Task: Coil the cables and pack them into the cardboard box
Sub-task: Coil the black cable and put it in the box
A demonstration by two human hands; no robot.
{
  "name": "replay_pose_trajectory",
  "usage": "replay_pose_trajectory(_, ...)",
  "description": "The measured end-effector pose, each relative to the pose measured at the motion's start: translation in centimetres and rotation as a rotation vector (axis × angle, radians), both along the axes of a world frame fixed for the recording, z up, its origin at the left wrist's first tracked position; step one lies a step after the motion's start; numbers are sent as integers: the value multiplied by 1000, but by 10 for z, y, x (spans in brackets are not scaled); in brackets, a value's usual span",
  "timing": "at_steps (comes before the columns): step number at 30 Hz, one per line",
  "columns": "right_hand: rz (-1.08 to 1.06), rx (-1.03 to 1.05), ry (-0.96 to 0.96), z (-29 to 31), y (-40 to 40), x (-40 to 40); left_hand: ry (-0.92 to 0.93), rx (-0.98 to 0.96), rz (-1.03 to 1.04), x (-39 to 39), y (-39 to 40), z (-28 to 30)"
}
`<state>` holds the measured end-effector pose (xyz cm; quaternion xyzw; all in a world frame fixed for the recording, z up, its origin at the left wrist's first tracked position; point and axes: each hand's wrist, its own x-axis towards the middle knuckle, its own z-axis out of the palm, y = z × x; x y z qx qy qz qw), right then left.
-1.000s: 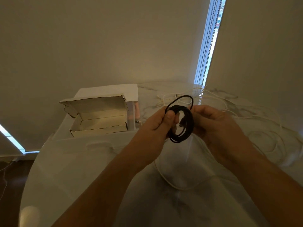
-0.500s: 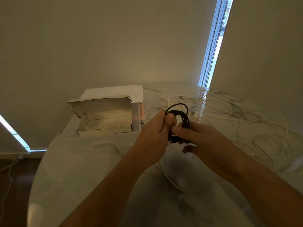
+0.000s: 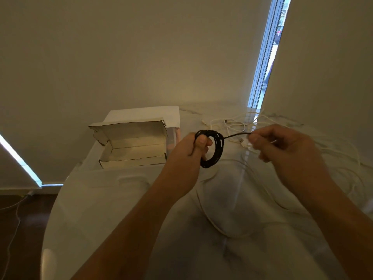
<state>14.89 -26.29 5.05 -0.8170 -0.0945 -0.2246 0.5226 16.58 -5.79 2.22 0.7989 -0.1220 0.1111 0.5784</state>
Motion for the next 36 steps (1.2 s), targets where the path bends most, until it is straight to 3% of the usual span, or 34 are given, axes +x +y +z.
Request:
replay_pose_trajectory(8, -143, 93, -129, 6, -16, 2, 64, 95, -128, -10, -5, 5)
replay_pose_trajectory(22, -293, 244, -141, 8, -38, 11, 73, 77, -227, -13, -5, 12)
replay_pose_trajectory(26, -267, 174, -75, 1, -38, 17, 55, -29, -168, -11, -4, 11)
replay_pose_trajectory(32, -229, -239, 39, -16, -20, 19, 54, -292, -71, -9, -5, 11)
replay_pose_trajectory(34, -158, -245, 90, -18, -14, 16, 56, -339, -69, -11, -6, 12)
replay_pose_trajectory(36, -45, -125, 143, -18, -7, 11, 67, -371, -77, -14, -9, 13)
